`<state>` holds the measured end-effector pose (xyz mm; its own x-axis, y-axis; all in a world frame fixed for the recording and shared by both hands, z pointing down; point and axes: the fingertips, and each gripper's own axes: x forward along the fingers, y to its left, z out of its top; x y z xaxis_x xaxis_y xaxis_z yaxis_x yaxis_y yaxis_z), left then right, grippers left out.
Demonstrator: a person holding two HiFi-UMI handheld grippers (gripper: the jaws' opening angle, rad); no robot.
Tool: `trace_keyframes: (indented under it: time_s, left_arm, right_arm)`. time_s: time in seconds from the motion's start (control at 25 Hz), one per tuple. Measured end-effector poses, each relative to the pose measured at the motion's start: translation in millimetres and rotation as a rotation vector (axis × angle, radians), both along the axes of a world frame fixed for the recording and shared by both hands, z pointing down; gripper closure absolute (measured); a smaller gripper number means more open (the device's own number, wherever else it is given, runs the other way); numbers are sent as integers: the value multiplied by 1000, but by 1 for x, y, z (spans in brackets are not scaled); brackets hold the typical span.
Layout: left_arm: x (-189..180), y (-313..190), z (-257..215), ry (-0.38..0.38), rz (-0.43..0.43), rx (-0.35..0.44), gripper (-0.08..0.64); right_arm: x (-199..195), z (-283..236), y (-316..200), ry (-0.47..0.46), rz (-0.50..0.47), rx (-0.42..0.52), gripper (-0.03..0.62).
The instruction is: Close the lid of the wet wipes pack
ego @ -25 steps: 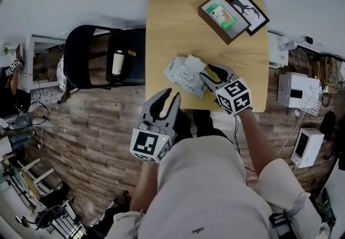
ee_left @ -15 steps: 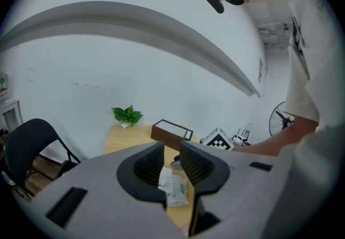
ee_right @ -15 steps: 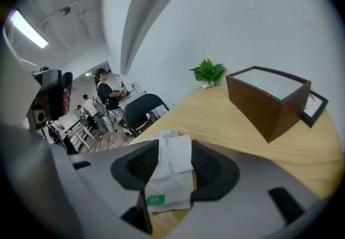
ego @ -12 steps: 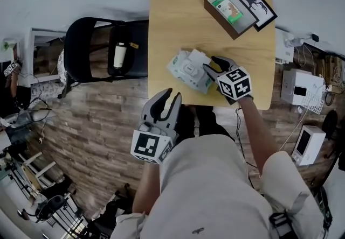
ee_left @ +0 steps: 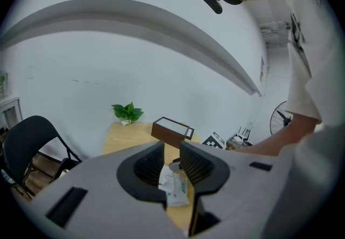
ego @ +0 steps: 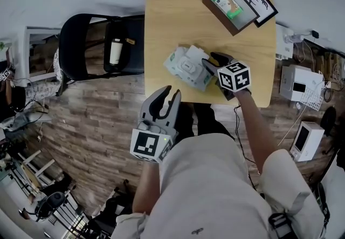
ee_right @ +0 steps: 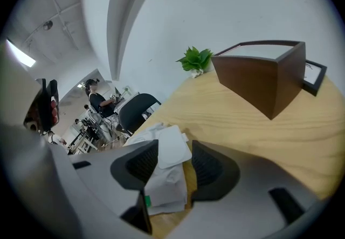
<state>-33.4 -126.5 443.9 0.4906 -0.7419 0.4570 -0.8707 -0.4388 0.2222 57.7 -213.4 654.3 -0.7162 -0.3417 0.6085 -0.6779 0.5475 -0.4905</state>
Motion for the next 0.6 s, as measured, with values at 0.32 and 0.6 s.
trace_keyframes:
  time_s: [0.32,0.6]
  left_arm:
    - [1,-1,3,3,1,-8,477]
    - [0,2,1,1,-1,-6,477]
  right_arm:
    - [-1,12,0,-75,60,-99,411]
    - [1,18,2,-117,102,-152,416]
